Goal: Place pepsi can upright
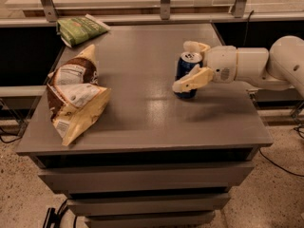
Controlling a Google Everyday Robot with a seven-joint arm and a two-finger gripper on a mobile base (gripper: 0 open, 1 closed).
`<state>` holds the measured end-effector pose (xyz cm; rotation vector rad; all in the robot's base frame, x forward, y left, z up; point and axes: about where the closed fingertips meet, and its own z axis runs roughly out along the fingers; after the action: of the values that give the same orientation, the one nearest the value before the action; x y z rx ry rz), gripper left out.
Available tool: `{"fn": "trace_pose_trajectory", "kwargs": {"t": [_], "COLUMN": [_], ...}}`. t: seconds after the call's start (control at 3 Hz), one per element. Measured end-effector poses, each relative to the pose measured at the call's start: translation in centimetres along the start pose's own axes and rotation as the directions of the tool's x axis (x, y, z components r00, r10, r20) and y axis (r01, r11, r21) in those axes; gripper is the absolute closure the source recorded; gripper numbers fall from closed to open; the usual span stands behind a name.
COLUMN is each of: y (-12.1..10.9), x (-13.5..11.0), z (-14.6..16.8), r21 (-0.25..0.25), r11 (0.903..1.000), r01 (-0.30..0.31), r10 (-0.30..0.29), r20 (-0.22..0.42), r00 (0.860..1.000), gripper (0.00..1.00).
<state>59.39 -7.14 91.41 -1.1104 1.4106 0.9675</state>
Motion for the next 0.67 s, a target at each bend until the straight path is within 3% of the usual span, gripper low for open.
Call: {"fn": "trace_pose_trajectory", "kwargs": {"t": [0.67], "y": [-0.63], "x": [0.35], "z": [-1.29], "r21": [0.034], "r11": [0.9992], "r01": [0.021], "r10": [-0.019], "r20": [-0.064], "r00": [0.998], "gripper": [0.00]}}
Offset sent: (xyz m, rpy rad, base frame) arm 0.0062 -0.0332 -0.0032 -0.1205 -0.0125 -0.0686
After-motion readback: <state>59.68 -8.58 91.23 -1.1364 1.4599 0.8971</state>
